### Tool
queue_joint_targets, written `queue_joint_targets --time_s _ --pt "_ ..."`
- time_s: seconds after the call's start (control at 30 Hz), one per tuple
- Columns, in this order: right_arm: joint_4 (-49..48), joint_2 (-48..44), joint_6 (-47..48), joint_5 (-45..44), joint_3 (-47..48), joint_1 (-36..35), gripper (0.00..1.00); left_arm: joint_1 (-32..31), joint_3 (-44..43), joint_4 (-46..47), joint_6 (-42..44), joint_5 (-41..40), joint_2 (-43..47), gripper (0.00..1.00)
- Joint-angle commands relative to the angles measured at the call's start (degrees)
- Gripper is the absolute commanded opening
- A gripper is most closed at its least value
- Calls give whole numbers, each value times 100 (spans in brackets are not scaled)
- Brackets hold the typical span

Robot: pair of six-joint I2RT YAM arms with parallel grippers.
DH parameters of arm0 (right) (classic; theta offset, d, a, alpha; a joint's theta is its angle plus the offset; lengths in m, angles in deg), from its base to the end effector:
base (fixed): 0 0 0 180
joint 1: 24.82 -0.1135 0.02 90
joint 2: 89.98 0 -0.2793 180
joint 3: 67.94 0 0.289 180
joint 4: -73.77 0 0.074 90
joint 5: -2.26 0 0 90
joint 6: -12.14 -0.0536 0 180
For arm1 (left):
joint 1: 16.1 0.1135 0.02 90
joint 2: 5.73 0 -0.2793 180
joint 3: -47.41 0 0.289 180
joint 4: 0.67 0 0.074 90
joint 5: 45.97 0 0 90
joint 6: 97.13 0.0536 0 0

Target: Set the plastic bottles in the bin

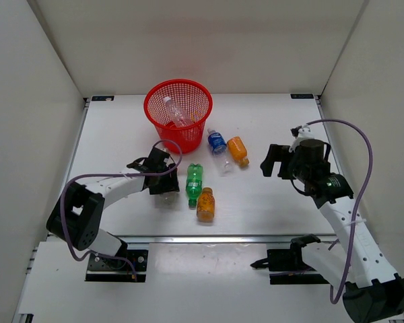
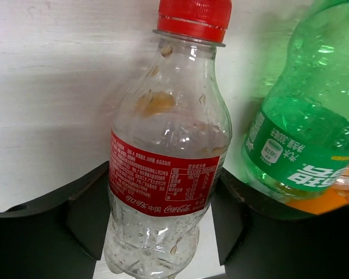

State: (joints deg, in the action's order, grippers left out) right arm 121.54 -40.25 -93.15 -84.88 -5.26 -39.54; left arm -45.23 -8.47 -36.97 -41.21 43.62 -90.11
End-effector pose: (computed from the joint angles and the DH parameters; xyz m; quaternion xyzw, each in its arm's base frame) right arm 0.2177 0.0600 0.3186 -0.0072 0.8861 0.1412 0.4415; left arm 0.2631 -0.1462 0.1381 -0.0429 0.9750 -0.1113 0.1876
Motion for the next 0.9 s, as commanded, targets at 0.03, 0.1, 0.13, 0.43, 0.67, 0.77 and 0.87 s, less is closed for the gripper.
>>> queue_joint_targets --time_s 0.03,0.1,0.13,0.43,0.67,0.77,0.87 --pt "59 -218 -54 295 -227 215 99 135 -250 -54 209 207 298 53" --pt "25 -219 -36 260 -376 215 99 118 -505 -466 367 50 675 41" --pt "85 -297 -36 199 -402 215 100 65 -680 -747 420 49 799 39" --pt "-362 35 333 549 -535 356 100 -58 -2813 -1357 639 -459 2173 32" --pt "-1153 729 772 620 -430 -66 99 434 -3844 382 491 -819 698 45" --pt "-1433 1081 957 559 -245 -119 99 417 -4354 445 560 -1312 -32 48" --pt "-1715 1363 1177 673 -157 -66 99 495 -4496 691 579 -1550 -464 56"
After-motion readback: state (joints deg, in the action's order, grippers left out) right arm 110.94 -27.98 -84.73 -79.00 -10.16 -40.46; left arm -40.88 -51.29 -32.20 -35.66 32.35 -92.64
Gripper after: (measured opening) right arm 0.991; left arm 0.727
